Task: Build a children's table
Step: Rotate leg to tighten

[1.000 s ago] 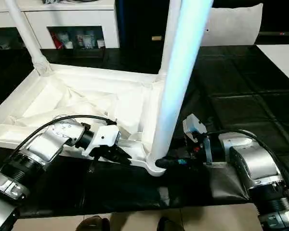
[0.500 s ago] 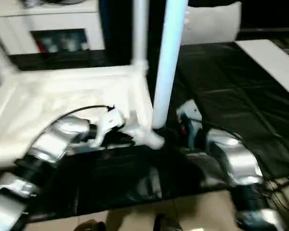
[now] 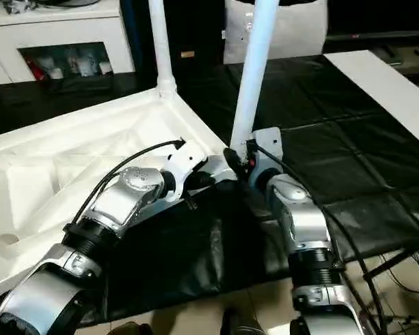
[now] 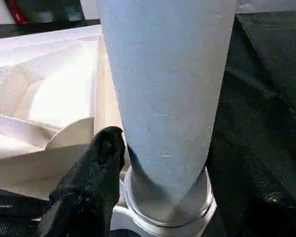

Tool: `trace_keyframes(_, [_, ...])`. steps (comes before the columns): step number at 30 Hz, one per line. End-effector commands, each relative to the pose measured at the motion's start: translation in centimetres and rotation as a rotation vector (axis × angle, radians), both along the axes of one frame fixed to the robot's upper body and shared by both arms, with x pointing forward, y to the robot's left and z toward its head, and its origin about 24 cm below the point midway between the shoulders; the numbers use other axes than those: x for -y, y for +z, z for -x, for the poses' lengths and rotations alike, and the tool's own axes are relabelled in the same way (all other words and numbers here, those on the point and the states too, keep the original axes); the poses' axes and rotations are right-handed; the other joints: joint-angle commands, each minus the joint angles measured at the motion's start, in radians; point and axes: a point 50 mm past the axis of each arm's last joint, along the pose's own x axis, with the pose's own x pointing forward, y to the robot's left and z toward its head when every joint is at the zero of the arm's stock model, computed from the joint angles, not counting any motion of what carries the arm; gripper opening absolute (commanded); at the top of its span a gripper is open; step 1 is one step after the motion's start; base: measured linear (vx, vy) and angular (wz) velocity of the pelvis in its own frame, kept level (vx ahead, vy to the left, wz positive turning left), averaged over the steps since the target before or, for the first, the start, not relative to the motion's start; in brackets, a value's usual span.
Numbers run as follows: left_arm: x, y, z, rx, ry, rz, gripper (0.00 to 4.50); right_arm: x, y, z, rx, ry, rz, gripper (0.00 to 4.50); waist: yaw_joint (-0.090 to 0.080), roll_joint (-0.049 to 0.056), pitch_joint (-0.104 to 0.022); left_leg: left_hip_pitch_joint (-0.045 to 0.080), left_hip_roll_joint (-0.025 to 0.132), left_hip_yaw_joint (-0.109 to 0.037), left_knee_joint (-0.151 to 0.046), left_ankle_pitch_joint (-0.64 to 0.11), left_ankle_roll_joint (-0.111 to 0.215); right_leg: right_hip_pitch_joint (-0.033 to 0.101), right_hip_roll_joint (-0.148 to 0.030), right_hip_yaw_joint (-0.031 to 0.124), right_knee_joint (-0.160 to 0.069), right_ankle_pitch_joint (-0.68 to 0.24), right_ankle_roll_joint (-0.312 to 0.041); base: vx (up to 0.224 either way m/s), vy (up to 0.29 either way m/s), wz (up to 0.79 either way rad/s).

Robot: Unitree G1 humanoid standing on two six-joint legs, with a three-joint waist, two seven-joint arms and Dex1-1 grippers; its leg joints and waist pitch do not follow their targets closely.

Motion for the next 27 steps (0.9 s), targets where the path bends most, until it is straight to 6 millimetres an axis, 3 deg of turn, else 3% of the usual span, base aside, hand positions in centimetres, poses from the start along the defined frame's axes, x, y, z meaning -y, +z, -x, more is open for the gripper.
trace_keyframes(1, [0.5, 2.4, -0.6, 0.111, -0.018, 0.034, 0.00, -0.6, 0.1, 0.3, 0.017, 0.057, -0.020, 3.06, 0.014, -0.006, -0.103, 0.008, 0.017, -0.002, -0.066, -0.197, 0.098, 0.071, -0.044, 0.048, -0.036, -0.314, -0.152, 0.000, 0.000, 0.00])
trace_keyframes(4, [-0.1, 2.2, -0.3, 0.119, -0.079, 0.027, 0.00, 0.7, 0.8, 0.5, 0.066, 0.107, -0.021, 3.40, 0.036, -0.012, -0.108, -0.001, 0.010, 0.005, -0.056, -0.124, 0.139, 0.072, -0.044, 0.060, -0.015, -0.258, -0.179, 0.000, 0.000, 0.00])
trace_keyframes(5, [-0.3, 2.1, -0.2, 0.115, -0.091, 0.026, 0.00, 1.0, 0.9, 0.6, 0.070, 0.122, -0.016, 3.40, 0.036, -0.012, -0.108, -0.001, 0.010, 0.005, -0.056, -0.124, 0.139, 0.072, -0.044, 0.060, -0.015, -0.258, -0.179, 0.000, 0.000, 0.00])
trace_keyframes(6, [-0.7, 2.1, -0.1, 0.115, -0.122, 0.022, 0.00, 1.7, 1.2, 0.8, 0.078, 0.157, -0.007, 3.48, 0.042, -0.016, -0.110, -0.009, 0.008, 0.006, -0.052, -0.085, 0.158, 0.074, -0.043, 0.063, -0.004, -0.217, -0.190, 0.000, 0.000, 0.00])
trace_keyframes(8, [-1.0, 2.1, 0.0, 0.120, -0.150, 0.015, 0.00, 2.3, 1.4, 0.9, 0.081, 0.186, 0.000, 3.62, 0.051, -0.015, -0.110, -0.010, 0.009, 0.008, -0.050, -0.070, 0.169, 0.072, -0.041, 0.063, -0.003, -0.217, -0.185, 0.000, 0.000, 0.00])
trace_keyframes(11, [-2.0, 1.8, 0.1, 0.107, -0.202, -0.009, 0.00, 3.6, 1.6, 1.3, 0.078, 0.271, 0.048, 3.99, 0.060, -0.016, -0.101, 0.001, 0.010, 0.014, -0.052, -0.121, 0.152, 0.064, -0.039, 0.062, -0.019, -0.318, -0.160, 0.000, 0.000, 0.00])
trace_keyframes(12, [-2.5, 1.7, 0.3, 0.109, -0.244, -0.029, 0.00, 4.2, 1.7, 1.6, 0.069, 0.325, 0.083, 4.07, 0.065, -0.015, -0.098, 0.006, 0.014, 0.014, -0.056, -0.155, 0.132, 0.062, -0.037, 0.062, -0.023, -0.375, -0.139, 0.000, 0.000, 0.00])
trace_keyframes(17, [-3.5, 1.3, 0.8, 0.097, -0.349, -0.063, 0.00, 5.2, 1.9, 2.4, 0.045, 0.455, 0.135, 4.48, 0.071, -0.016, -0.093, 0.012, 0.015, 0.013, -0.060, -0.209, 0.103, 0.057, -0.036, 0.060, -0.034, -0.458, -0.104, 0.000, 0.000, 0.00])
trace_keyframes(19, [-4.3, 1.1, 1.8, 0.080, -0.506, -0.086, 0.00, 5.7, 2.3, 3.1, 0.040, 0.588, 0.163, 4.48, 0.072, -0.018, -0.092, 0.015, 0.017, 0.014, -0.060, -0.221, 0.101, 0.054, -0.036, 0.061, -0.038, -0.485, -0.092, 0.000, 0.000, 0.00])
trace_keyframes(22, [-5.0, 0.8, 2.5, 0.050, -0.608, -0.125, 0.00, 5.7, 2.3, 4.3, 0.007, 0.745, 0.168, 4.48, 0.089, -0.017, -0.092, 0.023, 0.025, 0.016, -0.061, -0.227, 0.104, 0.047, -0.039, 0.068, -0.033, -0.473, -0.107, 0.000, 0.000, 0.00])
trace_keyframes(24, [-5.2, 0.8, 2.9, 0.039, -0.664, -0.137, 0.00, 5.7, 2.3, 4.8, -0.018, 0.822, 0.157, 4.48, 0.097, -0.016, -0.092, 0.019, 0.027, 0.015, -0.063, -0.223, 0.104, 0.049, -0.039, 0.069, -0.029, -0.468, -0.116, 0.000, 0.000, 0.00])
trace_keyframes(26, [-5.4, 0.8, 3.2, 0.026, -0.712, -0.141, 0.00, 5.6, 2.2, 5.1, -0.037, 0.869, 0.149, 4.48, 0.106, -0.023, -0.094, 0.020, 0.028, 0.016, -0.063, -0.216, 0.100, 0.048, -0.040, 0.070, -0.025, -0.462, -0.121, 0.000, 0.000, 0.00])
trace_keyframes(27, [-5.5, 0.8, 3.5, 0.018, -0.739, -0.143, 0.00, 5.6, 2.2, 5.3, -0.047, 0.893, 0.144, 4.21, 0.108, -0.022, -0.093, 0.018, 0.028, 0.016, -0.063, -0.213, 0.098, 0.048, -0.041, 0.072, -0.024, -0.463, -0.122, 0.000, 0.000, 0.00])
